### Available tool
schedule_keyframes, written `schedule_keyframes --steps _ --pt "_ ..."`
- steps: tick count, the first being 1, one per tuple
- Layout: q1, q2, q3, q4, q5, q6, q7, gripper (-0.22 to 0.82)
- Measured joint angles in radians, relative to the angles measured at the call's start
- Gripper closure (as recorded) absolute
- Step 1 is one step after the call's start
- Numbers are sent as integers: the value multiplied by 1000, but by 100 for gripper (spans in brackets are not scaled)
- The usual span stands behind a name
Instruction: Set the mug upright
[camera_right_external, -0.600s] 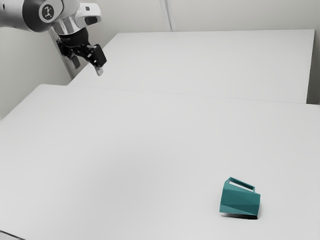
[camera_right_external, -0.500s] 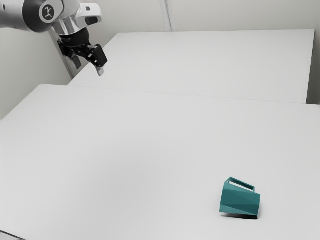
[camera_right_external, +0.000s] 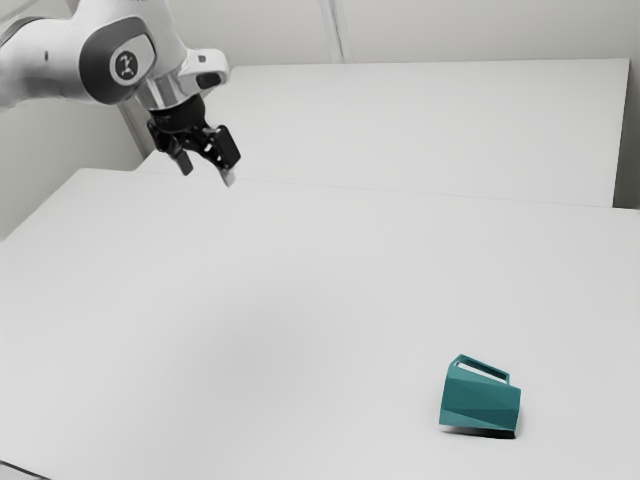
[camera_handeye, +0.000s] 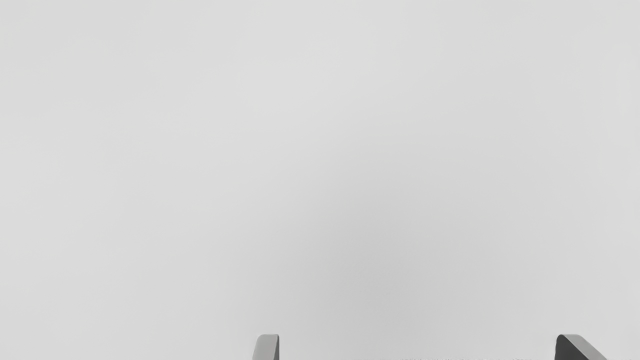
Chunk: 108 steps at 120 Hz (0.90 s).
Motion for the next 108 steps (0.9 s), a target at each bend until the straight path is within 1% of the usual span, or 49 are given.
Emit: schedule_keyframes --steps 13,25,37,53,74,108 --pt "0 26 0 -76 -175 23 -8 0" --pt "-1 66 -1 -106 -314 41 -26 0" --pt "-2 98 -4 -169 -449 55 -42 0" --pt "24 158 -54 -199 -546 66 -64 0" --pt "-8 219 -119 -228 -656 89 -90 0" --pt "-87 280 -166 -277 -840 160 -119 0"
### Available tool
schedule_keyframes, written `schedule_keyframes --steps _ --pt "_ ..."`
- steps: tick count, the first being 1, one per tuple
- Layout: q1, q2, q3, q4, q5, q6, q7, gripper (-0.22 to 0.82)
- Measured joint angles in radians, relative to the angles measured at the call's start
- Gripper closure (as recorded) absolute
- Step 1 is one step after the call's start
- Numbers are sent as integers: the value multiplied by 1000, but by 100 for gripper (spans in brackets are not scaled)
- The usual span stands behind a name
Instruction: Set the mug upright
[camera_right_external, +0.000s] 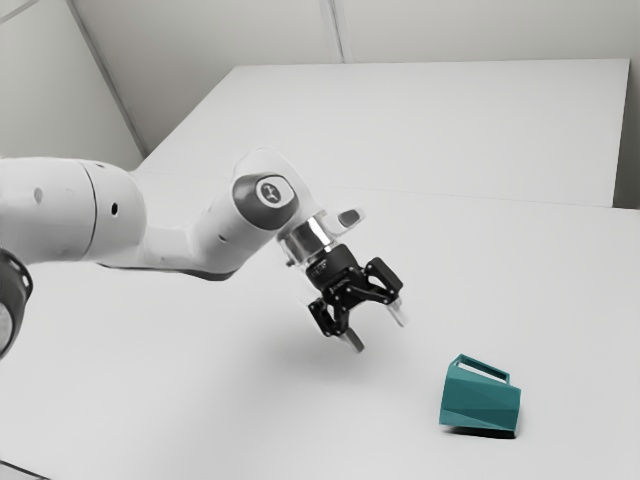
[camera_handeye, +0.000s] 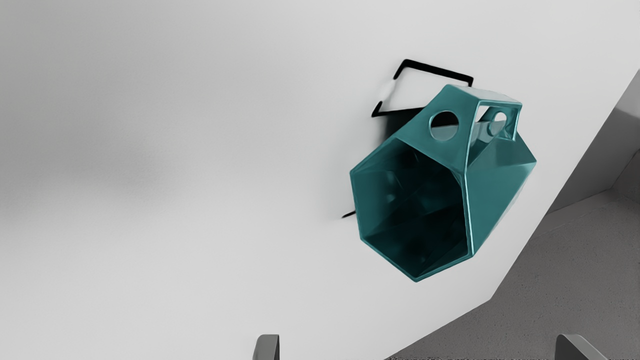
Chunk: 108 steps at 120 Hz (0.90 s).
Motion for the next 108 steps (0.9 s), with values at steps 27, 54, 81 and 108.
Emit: schedule_keyframes --steps 27,54,81,108 --pt "-37 73 -36 5 -101 85 -14 0" --pt "-73 126 -50 12 -211 140 -23 0" --pt "-104 165 -69 20 -302 179 -25 0" --pt "-124 202 -71 53 -341 196 -25 0"
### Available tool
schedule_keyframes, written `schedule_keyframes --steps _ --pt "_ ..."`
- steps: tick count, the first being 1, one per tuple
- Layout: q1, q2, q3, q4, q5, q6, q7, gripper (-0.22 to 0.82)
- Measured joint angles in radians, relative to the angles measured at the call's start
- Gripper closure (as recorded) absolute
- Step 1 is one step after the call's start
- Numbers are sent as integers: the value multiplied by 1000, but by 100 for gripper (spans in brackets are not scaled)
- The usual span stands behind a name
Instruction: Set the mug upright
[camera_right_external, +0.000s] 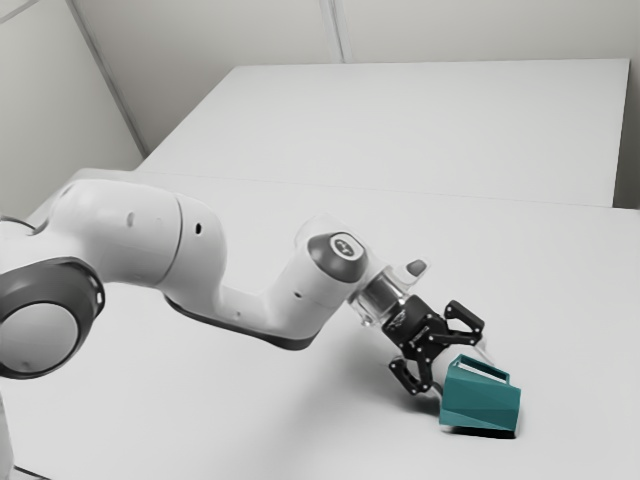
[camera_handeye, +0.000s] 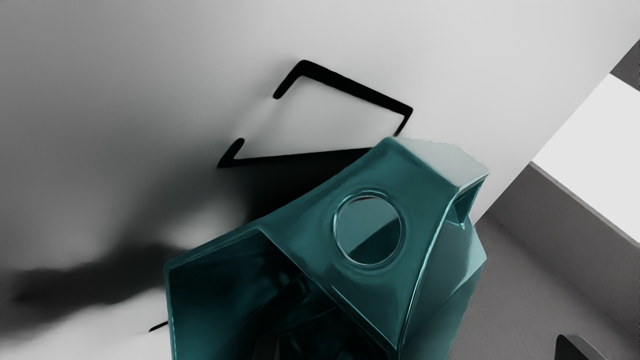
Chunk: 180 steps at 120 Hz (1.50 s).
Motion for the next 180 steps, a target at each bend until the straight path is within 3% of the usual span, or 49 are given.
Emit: schedule_keyframes --steps 20,47,74,121,148,180 --pt "-2 11 1 19 0 4 -1 2" --pt "-6 13 2 32 25 7 -4 49" --pt "-16 12 2 84 93 9 -9 70" --pt "-31 -23 2 126 213 10 -38 77" --pt "-23 -128 18 142 640 20 -89 78" --pt "21 -209 93 142 1069 30 -157 79"
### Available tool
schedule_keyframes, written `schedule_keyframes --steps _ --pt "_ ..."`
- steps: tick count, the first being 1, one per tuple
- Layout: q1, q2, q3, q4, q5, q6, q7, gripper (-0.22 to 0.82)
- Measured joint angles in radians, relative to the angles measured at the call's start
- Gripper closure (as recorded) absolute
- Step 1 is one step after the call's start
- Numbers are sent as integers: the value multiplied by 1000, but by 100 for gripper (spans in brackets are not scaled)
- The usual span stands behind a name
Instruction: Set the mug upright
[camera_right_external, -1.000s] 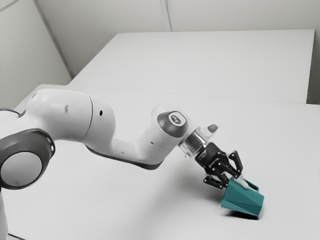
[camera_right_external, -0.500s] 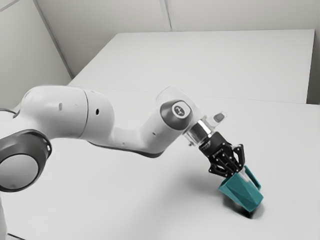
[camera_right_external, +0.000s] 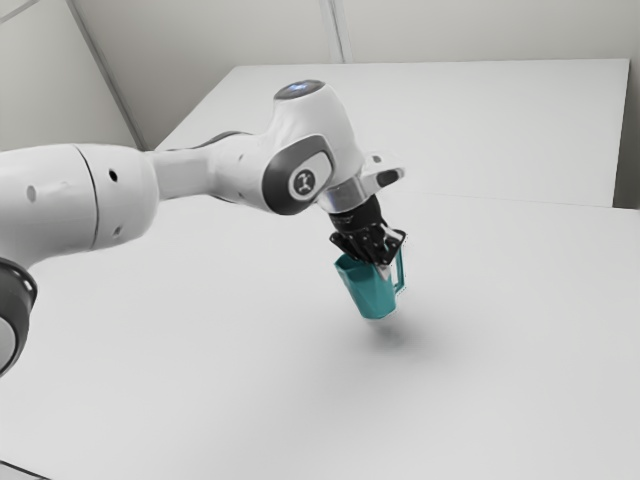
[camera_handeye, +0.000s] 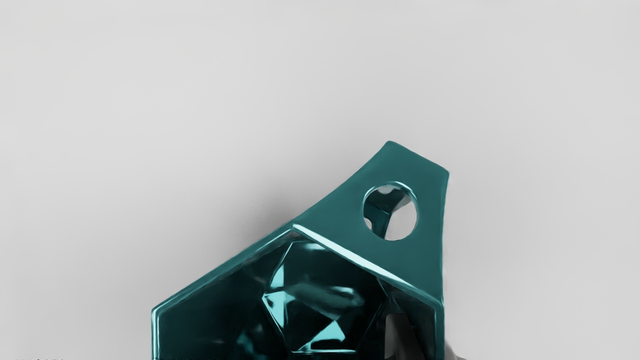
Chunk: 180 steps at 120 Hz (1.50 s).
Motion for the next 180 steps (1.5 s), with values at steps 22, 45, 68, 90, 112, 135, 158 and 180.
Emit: schedule_keyframes --steps 22,45,68,90,112,135,158,180 --pt "76 -84 2 -42 121 -31 -34 79" --pt "154 -167 1 -140 163 -46 -55 79" --pt "238 -178 1 -178 172 -43 -40 79" --pt "320 -177 0 -212 172 -35 -13 79" --pt "387 -164 0 -248 169 -15 6 79" --pt "357 -137 1 -275 168 33 21 79" --pt "306 -134 1 -313 167 84 32 79" --pt "348 -133 1 -339 165 122 40 79"
